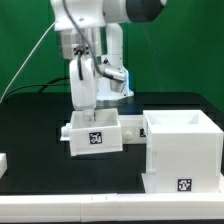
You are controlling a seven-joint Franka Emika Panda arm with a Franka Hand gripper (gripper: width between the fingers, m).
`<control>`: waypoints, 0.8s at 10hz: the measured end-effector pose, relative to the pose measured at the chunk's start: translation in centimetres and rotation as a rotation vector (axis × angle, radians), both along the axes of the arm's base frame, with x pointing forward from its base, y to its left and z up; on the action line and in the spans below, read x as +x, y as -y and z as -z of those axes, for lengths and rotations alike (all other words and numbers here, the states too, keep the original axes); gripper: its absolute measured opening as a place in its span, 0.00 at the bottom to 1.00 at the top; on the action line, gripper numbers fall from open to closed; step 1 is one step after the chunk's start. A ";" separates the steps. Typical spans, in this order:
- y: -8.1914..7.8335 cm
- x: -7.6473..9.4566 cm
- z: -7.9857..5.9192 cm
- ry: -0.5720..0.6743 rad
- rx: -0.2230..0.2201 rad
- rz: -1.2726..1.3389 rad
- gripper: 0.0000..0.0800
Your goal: Assemble drawer
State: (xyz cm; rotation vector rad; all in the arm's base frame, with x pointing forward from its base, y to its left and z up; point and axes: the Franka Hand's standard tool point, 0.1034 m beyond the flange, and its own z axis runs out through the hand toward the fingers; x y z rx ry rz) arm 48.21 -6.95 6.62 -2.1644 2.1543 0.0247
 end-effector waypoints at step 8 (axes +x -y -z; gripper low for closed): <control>2.4 3.5 2.0 0.000 -0.030 -0.052 0.05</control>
Offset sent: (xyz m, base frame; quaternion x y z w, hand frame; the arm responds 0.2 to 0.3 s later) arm 0.0000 0.0000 0.0000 0.0000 0.0000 0.0000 1.0000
